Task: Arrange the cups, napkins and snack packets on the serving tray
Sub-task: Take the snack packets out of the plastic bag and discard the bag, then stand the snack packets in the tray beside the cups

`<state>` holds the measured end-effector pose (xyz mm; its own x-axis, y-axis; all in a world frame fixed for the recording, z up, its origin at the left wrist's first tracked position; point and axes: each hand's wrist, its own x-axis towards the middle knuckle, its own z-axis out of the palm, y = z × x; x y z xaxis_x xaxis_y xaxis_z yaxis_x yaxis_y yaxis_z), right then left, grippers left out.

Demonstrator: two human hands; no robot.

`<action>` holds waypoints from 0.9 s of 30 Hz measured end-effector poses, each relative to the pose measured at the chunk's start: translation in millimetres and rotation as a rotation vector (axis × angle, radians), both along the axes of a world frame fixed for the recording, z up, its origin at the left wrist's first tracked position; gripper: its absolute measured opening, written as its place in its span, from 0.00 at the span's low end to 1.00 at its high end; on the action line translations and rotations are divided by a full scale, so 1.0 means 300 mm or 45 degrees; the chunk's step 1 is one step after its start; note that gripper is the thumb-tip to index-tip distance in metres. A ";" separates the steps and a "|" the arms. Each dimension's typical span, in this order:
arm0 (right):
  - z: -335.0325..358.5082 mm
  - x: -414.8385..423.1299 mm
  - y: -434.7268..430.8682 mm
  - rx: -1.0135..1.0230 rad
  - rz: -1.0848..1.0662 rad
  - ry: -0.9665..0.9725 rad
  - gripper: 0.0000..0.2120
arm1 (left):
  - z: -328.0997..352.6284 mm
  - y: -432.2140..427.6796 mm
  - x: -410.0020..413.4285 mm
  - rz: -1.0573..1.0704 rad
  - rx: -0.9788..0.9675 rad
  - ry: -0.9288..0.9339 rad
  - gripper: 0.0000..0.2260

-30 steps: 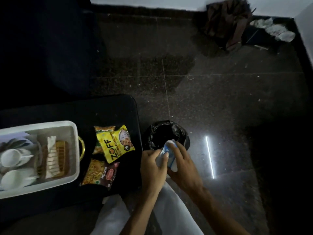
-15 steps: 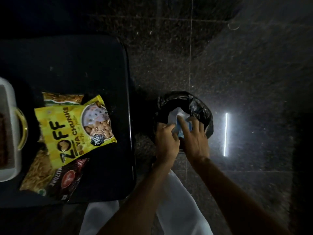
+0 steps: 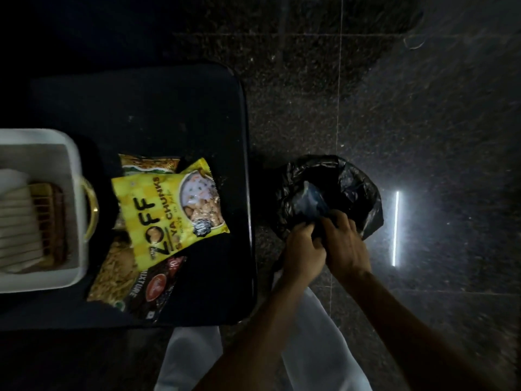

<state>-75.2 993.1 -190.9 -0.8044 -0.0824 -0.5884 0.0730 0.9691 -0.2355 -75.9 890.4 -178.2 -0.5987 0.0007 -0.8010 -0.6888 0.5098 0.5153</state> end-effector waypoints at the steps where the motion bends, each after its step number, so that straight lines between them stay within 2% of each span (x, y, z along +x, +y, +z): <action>1: 0.026 -0.001 -0.018 -0.050 -0.074 0.019 0.24 | 0.038 -0.009 0.008 0.055 0.009 0.039 0.20; 6: 0.190 0.020 -0.147 -0.400 -0.416 0.264 0.12 | 0.291 -0.124 0.083 0.297 0.117 0.281 0.20; 11: 0.387 0.072 -0.345 -0.588 -0.588 0.480 0.11 | 0.541 -0.370 0.172 0.514 0.199 0.472 0.16; 13: 0.457 0.095 -0.427 -0.621 -0.605 0.574 0.11 | 0.603 -0.495 0.201 0.574 0.148 0.576 0.14; 15: 0.519 0.114 -0.506 -0.663 -0.606 0.566 0.11 | 0.632 -0.617 0.217 0.627 0.038 0.653 0.11; 18: 0.602 0.136 -0.619 -0.670 -0.644 0.494 0.11 | 0.623 -0.782 0.213 0.736 -0.057 0.631 0.09; 21: 0.664 0.148 -0.703 -0.633 -0.682 0.505 0.11 | 0.586 -0.884 0.181 0.693 -0.125 0.533 0.12; 27: 0.714 0.165 -0.793 -0.644 -0.725 0.598 0.13 | 0.536 -0.886 0.104 0.635 -0.081 0.468 0.13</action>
